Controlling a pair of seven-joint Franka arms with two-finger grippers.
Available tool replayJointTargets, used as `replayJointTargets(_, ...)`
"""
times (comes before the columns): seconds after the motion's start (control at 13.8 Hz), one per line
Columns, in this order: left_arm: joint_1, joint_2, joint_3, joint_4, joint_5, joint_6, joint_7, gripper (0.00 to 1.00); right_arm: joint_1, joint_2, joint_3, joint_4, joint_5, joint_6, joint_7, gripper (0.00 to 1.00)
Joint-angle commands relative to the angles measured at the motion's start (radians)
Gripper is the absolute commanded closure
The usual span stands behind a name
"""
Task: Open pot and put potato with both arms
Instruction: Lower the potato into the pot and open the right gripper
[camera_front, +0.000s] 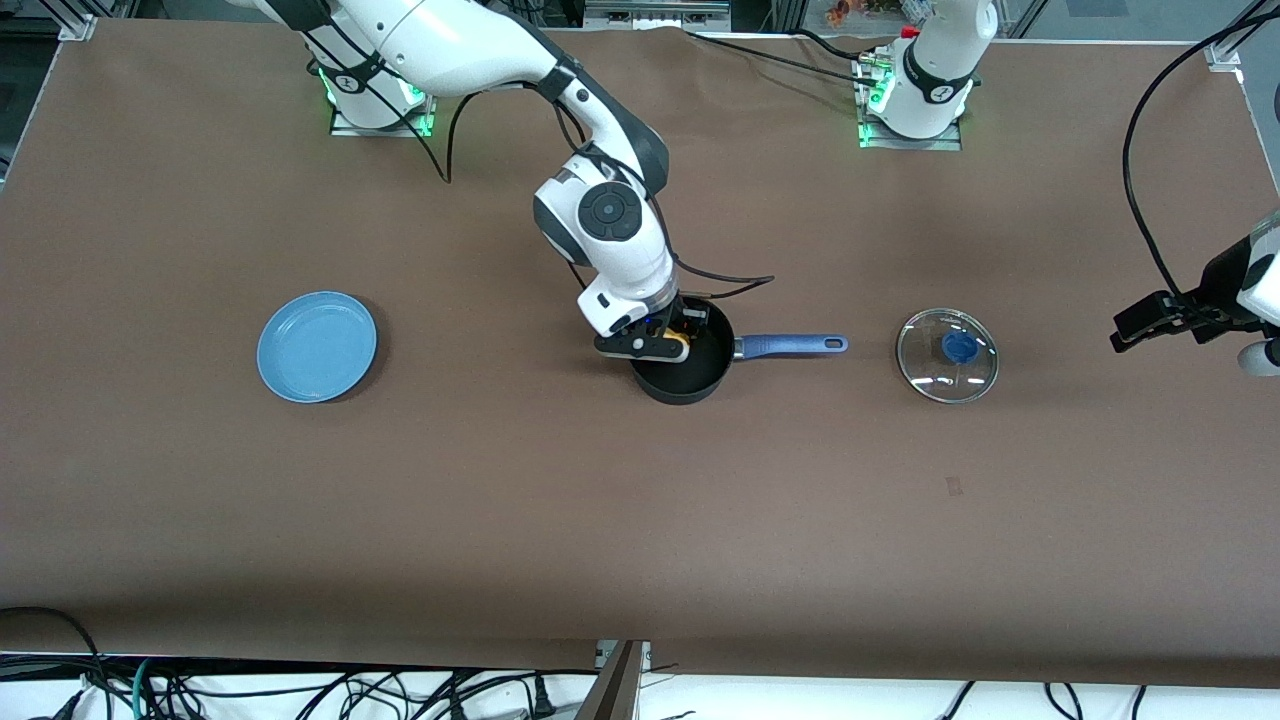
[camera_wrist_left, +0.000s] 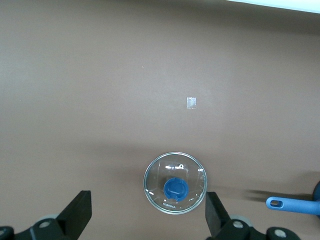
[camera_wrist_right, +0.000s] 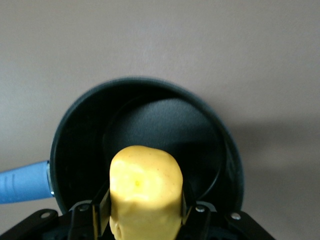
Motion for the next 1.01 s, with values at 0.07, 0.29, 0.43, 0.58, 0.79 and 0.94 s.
replayJointTargets(0.07,0.004,0.009,-0.002,0.015,-0.016,-0.018,0.000,0.00,0.020,0.031,-0.009,0.034,0.002,0.004,0.011,0.01)
replayJointTargets(0.29,0.004,0.025,-0.002,0.018,-0.019,-0.009,0.002,0.00,0.003,0.010,-0.014,0.050,-0.003,-0.034,-0.002,0.00)
replayJointTargets(0.43,0.006,0.041,-0.002,0.018,-0.018,-0.007,0.011,0.00,-0.014,0.007,-0.015,0.134,-0.006,-0.163,-0.021,0.00)
replayJointTargets(0.58,0.006,0.046,-0.001,0.019,-0.021,-0.007,0.005,0.00,-0.055,0.005,-0.015,0.230,-0.004,-0.305,-0.110,0.00)
replayJointTargets(0.79,0.006,0.046,-0.001,0.028,-0.022,-0.013,0.003,0.00,-0.135,-0.016,-0.023,0.302,-0.006,-0.484,-0.291,0.00)
replayJointTargets(0.94,0.003,0.046,-0.008,0.042,-0.024,-0.015,0.002,0.00,-0.211,-0.082,-0.018,0.302,-0.008,-0.576,-0.411,0.00)
